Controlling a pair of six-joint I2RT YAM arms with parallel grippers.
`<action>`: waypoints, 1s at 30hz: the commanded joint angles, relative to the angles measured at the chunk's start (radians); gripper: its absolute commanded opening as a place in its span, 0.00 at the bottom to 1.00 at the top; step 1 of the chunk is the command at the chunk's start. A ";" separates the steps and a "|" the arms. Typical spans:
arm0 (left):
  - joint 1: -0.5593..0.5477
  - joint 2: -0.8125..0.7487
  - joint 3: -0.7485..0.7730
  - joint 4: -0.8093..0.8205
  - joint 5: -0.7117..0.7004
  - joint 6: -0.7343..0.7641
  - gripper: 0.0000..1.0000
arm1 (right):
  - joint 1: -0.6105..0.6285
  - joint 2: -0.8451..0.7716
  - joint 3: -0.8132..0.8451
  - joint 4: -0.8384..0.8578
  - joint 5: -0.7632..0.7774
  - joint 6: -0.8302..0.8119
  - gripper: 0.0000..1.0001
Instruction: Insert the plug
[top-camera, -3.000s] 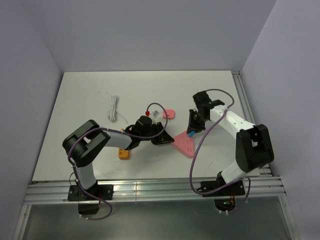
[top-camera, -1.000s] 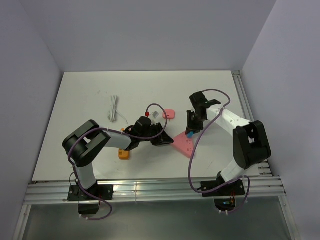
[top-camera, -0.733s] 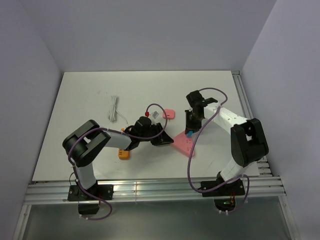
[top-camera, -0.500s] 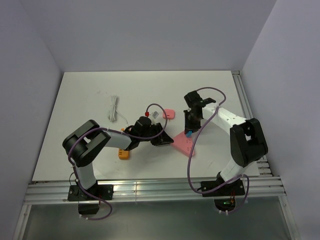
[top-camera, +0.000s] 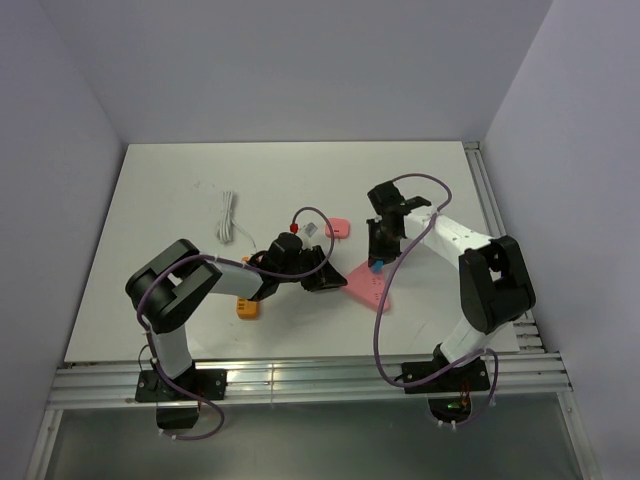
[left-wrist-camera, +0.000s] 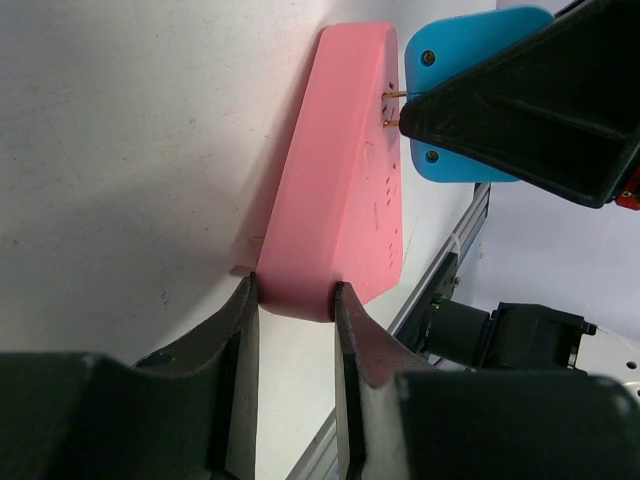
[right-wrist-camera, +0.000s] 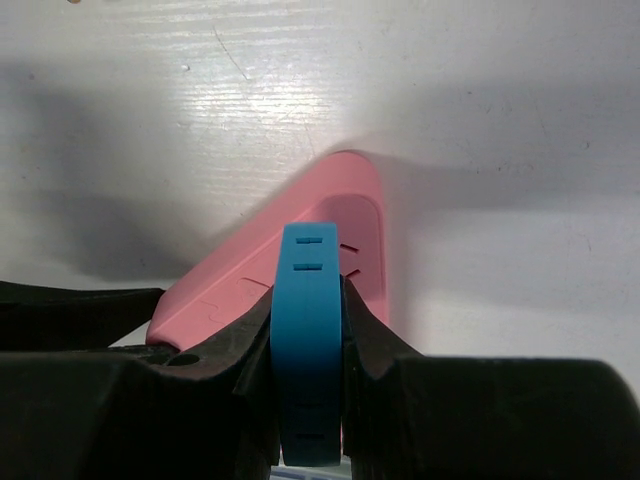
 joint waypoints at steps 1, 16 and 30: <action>-0.008 0.031 -0.010 -0.034 0.014 0.048 0.00 | 0.021 0.131 -0.114 0.123 0.065 0.031 0.00; 0.010 -0.003 -0.017 -0.078 0.026 0.080 0.00 | 0.126 0.056 -0.296 0.290 0.134 0.195 0.00; 0.053 -0.038 -0.043 -0.106 0.094 0.149 0.00 | 0.214 0.033 -0.373 0.349 0.168 0.296 0.00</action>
